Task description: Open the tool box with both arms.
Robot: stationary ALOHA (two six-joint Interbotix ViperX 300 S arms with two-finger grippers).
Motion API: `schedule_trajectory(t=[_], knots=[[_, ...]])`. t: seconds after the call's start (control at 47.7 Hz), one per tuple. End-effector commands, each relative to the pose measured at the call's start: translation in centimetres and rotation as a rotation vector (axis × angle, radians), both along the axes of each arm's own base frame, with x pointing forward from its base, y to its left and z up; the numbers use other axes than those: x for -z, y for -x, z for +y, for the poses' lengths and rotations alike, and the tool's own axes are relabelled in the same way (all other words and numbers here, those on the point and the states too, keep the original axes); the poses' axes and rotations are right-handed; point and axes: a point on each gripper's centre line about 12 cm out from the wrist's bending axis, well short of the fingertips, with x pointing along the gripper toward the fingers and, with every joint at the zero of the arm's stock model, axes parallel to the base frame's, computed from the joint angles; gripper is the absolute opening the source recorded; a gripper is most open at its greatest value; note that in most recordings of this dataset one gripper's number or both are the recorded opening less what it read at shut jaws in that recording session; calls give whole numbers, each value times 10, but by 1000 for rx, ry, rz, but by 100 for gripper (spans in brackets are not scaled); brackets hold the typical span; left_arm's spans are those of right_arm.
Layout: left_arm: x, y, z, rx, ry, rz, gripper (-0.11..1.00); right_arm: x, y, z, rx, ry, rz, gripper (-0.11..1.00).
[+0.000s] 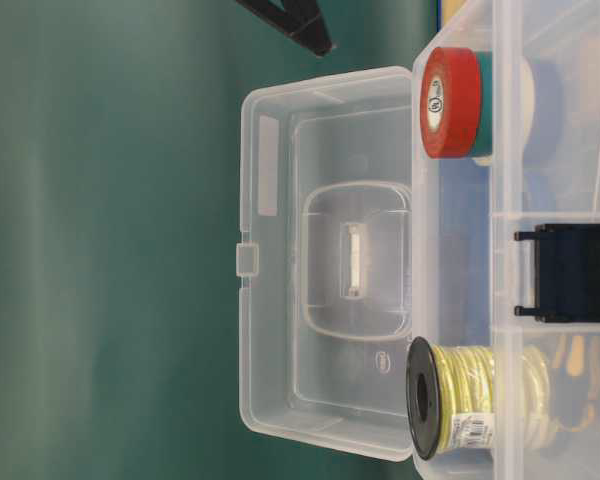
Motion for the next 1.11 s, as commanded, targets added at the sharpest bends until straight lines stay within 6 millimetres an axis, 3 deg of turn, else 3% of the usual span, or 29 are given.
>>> schedule_trajectory(t=[0.0, 0.251, 0.545, 0.901, 1.089], knots=[[-8, -3, -18, 70, -10, -23, 88, -6, -7, 17, -66, 2, -14, 85], [-10, -5, -66, 272, -4, -19, 88, -3, -19, 59, -221, -5, 1, 85], [-10, -3, -73, 299, -5, -18, 88, -5, -18, 64, -246, 9, -2, 85], [-17, 20, -91, 358, -10, -36, 88, -23, 25, 74, -245, 35, -81, 85], [-15, 30, -103, 413, -20, -54, 88, -21, 48, 80, -243, 48, -125, 85]])
